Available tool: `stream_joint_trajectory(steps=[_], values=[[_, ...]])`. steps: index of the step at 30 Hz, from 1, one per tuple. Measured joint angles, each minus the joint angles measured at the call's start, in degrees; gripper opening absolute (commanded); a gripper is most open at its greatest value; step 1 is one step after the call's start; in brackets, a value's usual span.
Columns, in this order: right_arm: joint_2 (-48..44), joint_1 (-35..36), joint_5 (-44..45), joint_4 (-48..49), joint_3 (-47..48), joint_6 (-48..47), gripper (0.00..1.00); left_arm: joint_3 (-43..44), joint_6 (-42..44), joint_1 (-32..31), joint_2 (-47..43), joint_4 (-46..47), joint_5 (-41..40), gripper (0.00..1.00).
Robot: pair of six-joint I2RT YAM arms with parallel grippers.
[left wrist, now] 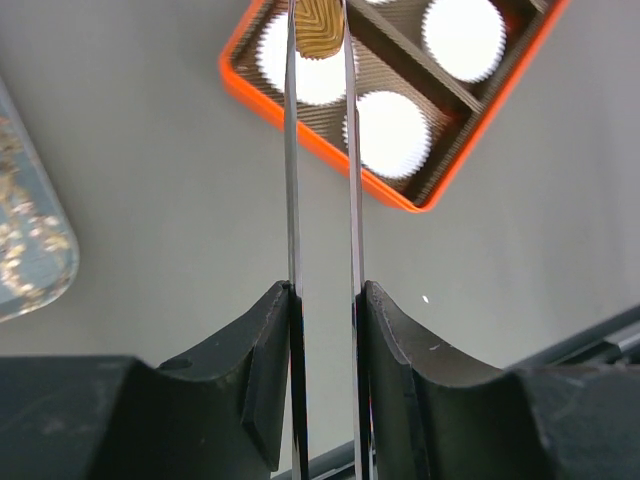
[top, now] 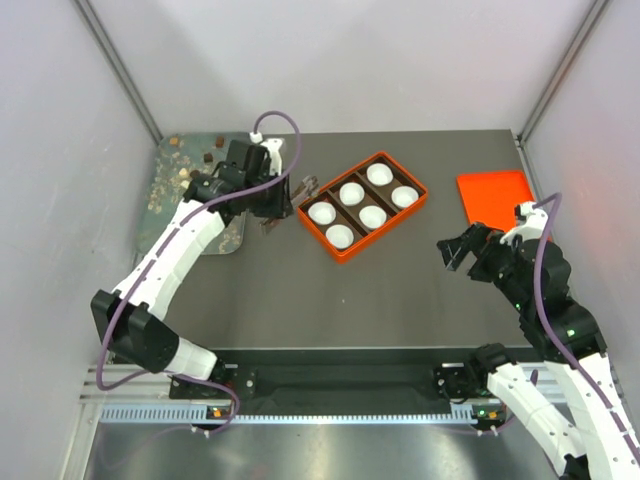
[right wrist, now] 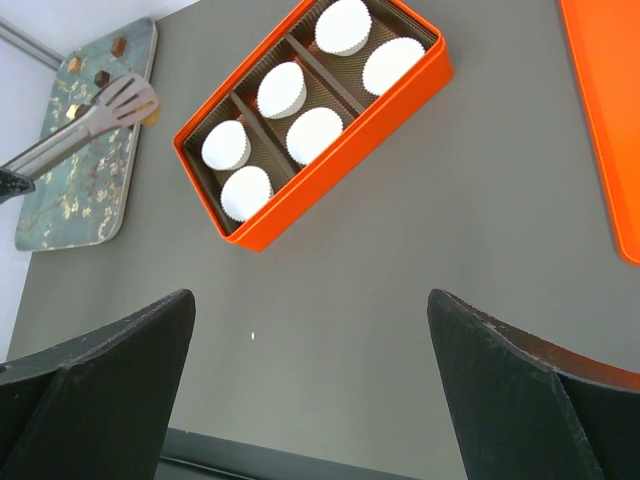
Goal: Pack the chocolate
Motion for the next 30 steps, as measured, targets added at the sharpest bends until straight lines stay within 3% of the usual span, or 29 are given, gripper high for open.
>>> stream_joint_trajectory(steps=[8,30], values=[[0.0,0.0,0.0,0.0,0.0,0.5,1.0,-2.4,1.0,-4.9,1.0,2.2,0.9,0.25],[0.0,0.0,0.5,0.0,0.0,0.5,1.0,-7.0,3.0,-4.9,9.2,9.4,-4.8,0.25]])
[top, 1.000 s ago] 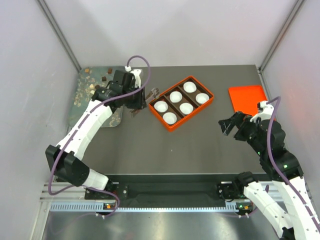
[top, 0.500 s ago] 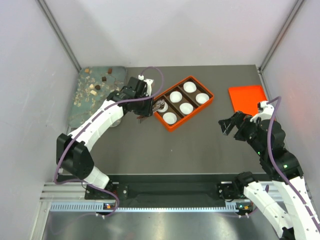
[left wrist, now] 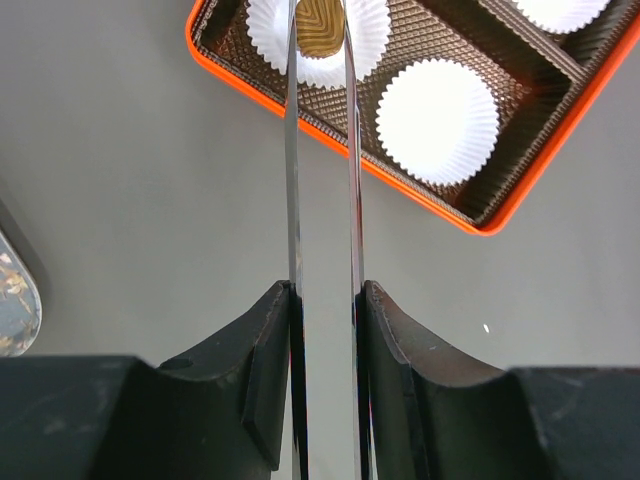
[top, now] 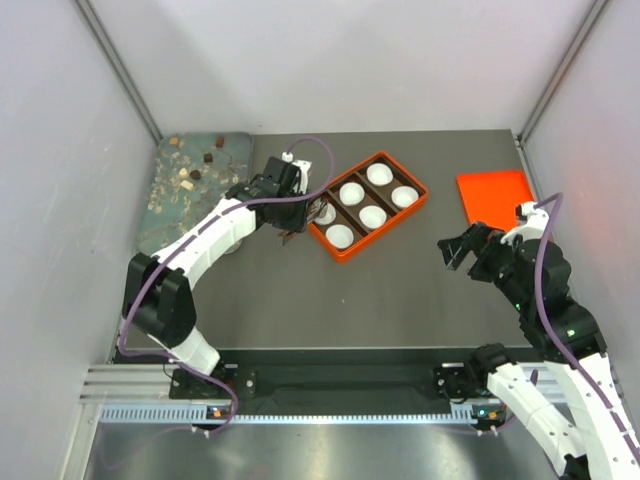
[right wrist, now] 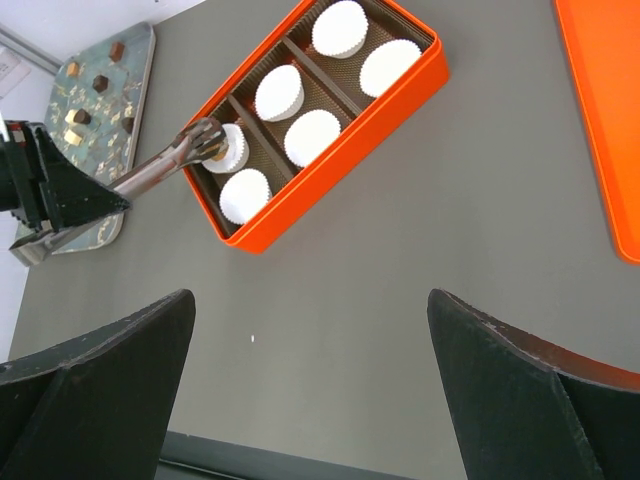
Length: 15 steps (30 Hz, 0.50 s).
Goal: Pack the chocolate
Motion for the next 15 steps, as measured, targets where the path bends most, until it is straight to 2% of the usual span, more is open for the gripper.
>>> stream_joint_trajectory(steps=[6,15], values=[[0.0,0.0,0.5,0.0,0.0,-0.2,1.0,0.0,0.0,0.0,1.8,1.0,-0.3,0.29],[0.0,0.0,1.0,0.0,0.0,-0.2,1.0,0.0,0.5,0.0,2.0,1.1,-0.8,0.4]])
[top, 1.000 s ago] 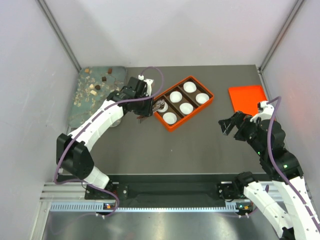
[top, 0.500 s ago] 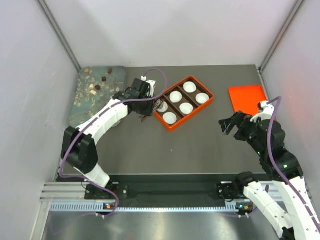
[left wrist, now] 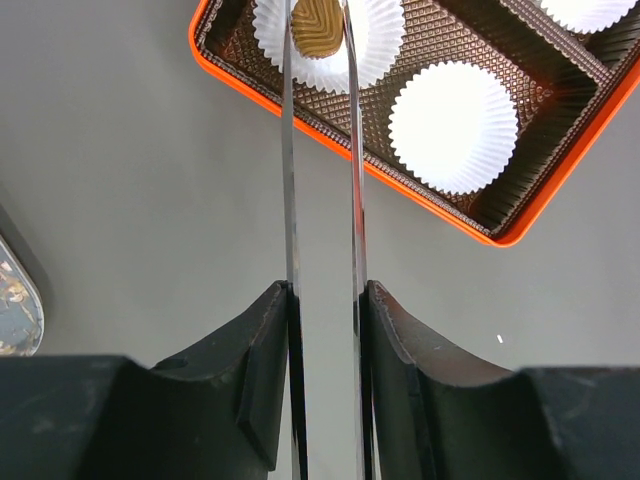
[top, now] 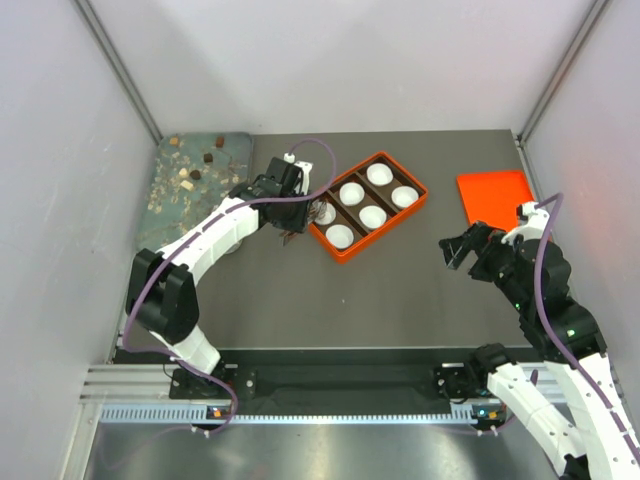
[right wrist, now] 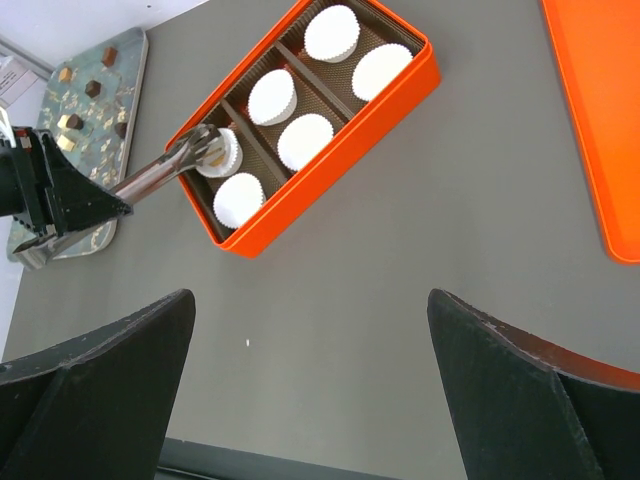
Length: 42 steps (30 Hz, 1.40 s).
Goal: Pack the chocolate
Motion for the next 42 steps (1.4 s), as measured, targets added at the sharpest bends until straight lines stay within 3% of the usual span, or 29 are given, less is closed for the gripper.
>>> stream_joint_trajectory(steps=[8,19,28,33,38,42], values=[[0.0,0.0,0.0,0.0,0.0,0.0,1.0,0.0,0.6,0.0,0.0,0.0,-0.3,0.45],[-0.6,0.0,0.0,0.0,0.0,0.1,1.0,0.5,0.7,0.0,0.0,-0.3,-0.3,0.45],[-0.9,0.0,-0.1,0.0,0.0,0.0,1.0,7.2,-0.9,0.0,-4.2,-1.9,0.9,0.44],[-1.0,0.0,-0.2,0.0,0.0,0.0,1.0,10.2,-1.0,0.4,-8.0,-2.9,-2.3,0.43],[-1.9,0.0,-0.9,0.0,0.0,0.1,1.0,11.3,-1.2,4.8,-8.2,-4.7,-5.0,0.41],[-2.0,0.0,-1.3,0.0,0.0,0.0,1.0,9.7,-2.6,14.6,-8.2,-5.0,-4.0,0.42]])
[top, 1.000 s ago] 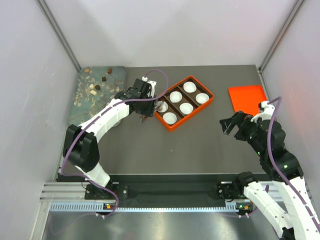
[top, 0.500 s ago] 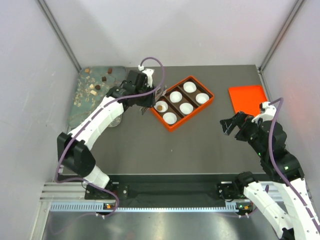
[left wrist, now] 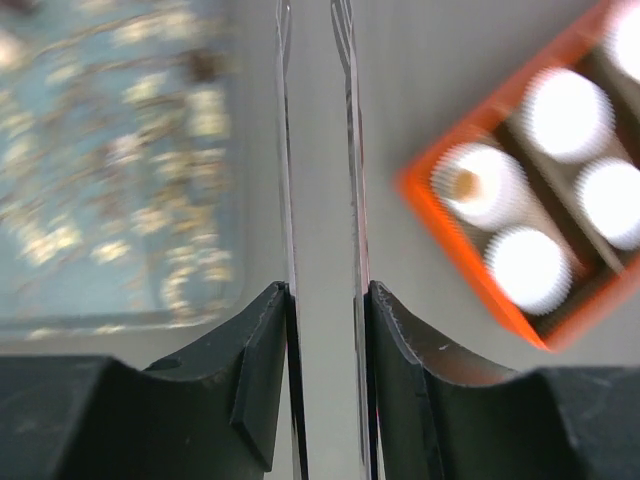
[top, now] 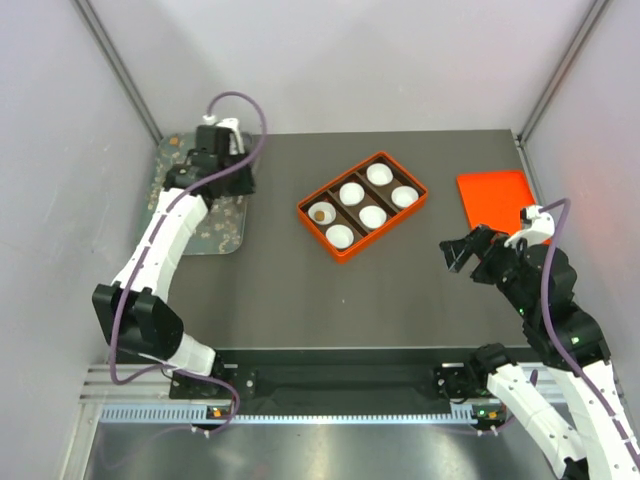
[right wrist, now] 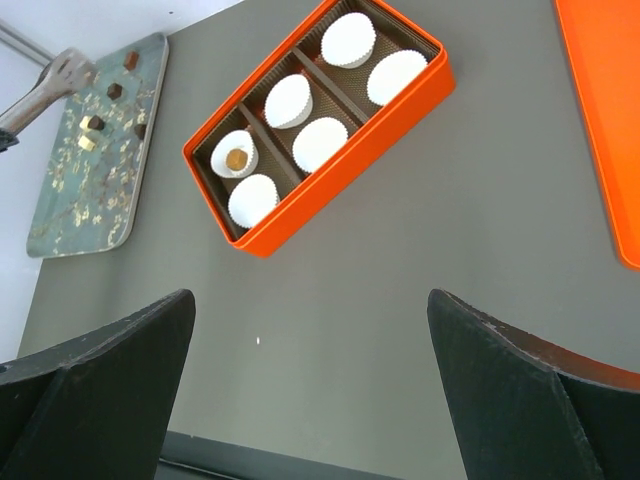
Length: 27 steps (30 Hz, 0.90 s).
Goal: Pack the chocolate
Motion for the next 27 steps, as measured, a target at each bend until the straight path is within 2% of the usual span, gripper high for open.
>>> stream_joint_trajectory(steps=[6,10,17,27], values=[[-0.6,0.0,-0.1,0.1,-0.9,0.0,1.0,-4.3,-1.9,14.6,0.0,0.2,-1.6,0.43],[-0.7,0.0,-0.3,0.1,-2.0,-0.1,1.0,-5.4,-3.2,19.3,0.6,1.3,-2.8,0.43],[-0.6,0.0,-0.3,0.1,-2.3,-0.9,1.0,-6.4,-5.8,23.1,4.8,5.6,-3.0,0.44],[-0.5,0.0,0.3,0.2,-2.3,-2.4,1.0,-6.6,-7.5,23.3,12.2,9.0,-3.3,0.46]])
